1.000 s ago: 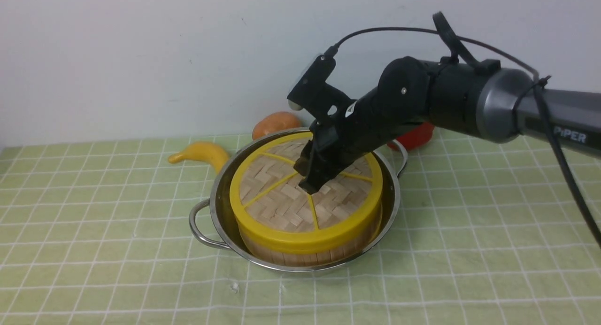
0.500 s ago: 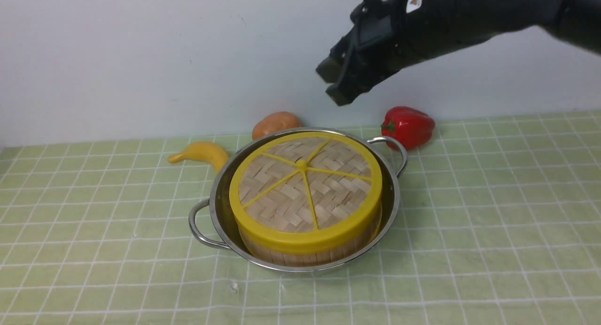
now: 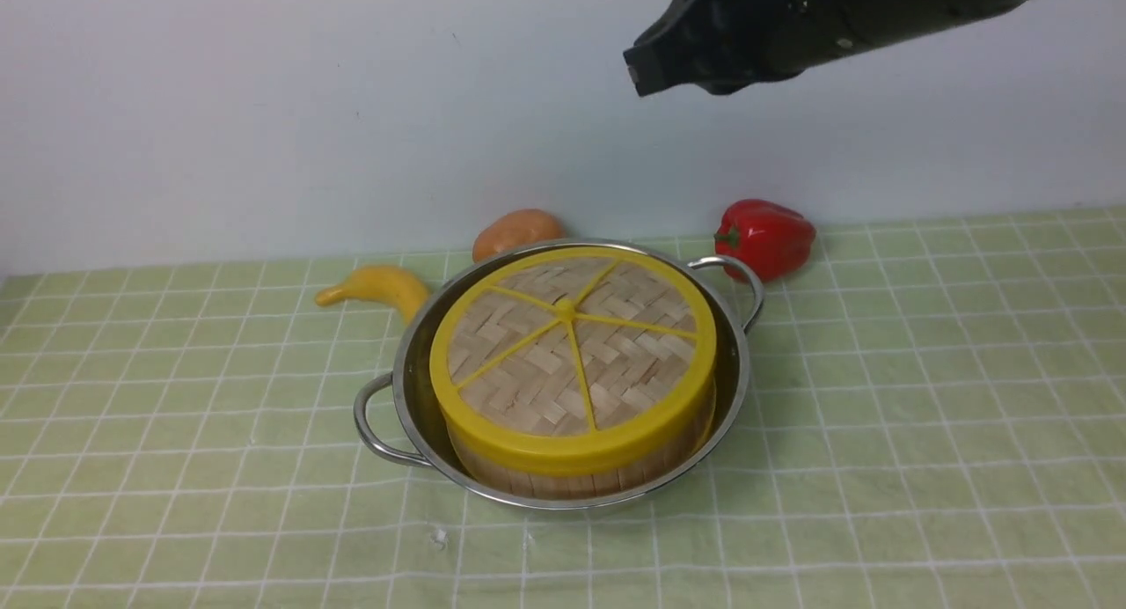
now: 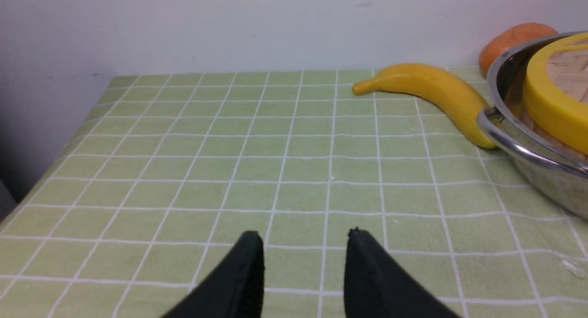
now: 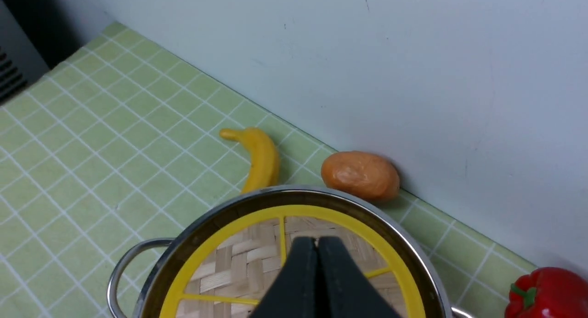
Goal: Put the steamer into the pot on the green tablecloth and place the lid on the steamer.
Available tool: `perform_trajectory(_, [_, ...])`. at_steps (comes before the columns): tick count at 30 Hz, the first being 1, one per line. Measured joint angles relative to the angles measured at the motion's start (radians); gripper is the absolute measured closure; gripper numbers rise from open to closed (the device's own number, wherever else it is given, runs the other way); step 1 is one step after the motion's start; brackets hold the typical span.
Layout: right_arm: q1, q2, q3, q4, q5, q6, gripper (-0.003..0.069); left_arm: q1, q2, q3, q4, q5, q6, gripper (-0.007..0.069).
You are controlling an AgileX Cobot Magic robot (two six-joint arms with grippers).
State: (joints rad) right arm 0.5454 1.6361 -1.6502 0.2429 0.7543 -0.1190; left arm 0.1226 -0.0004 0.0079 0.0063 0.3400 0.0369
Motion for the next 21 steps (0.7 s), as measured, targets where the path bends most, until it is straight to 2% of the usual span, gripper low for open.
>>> perform_trajectory(4, [-0.001, -0.008, 0.001, 0.002, 0.005, 0.004, 0.0666, 0.0, 0.0, 0.0, 0.0, 0.0, 0.0, 0.0382])
perform_trajectory(8, [-0.002, -0.113, 0.088, -0.073, 0.026, 0.005, 0.066, 0.0, 0.0, 0.0, 0.0, 0.0, 0.0, 0.0382])
perform_trajectory(14, [-0.059, -0.457, 0.378, -0.119, 0.03, 0.024, 0.0654, 0.0, 0.0, 0.0, 0.0, 0.0, 0.0, 0.0382])
perform_trajectory(17, [-0.164, -0.711, 0.602, -0.122, 0.031, 0.049, 0.065, 0.0, 0.0, 0.0, 0.0, 0.0, 0.0, 0.0382])
perform_trajectory(18, [-0.171, -0.739, 0.626, -0.123, 0.031, 0.049, 0.065, 0.0, 0.0, 0.0, 0.0, 0.0, 0.0, 0.0382])
perform_trajectory(21, [-0.302, -0.978, 0.833, -0.137, 0.023, 0.057, 0.0645, 0.0, 0.0, 0.0, 0.0, 0.0, 0.0, 0.0382])
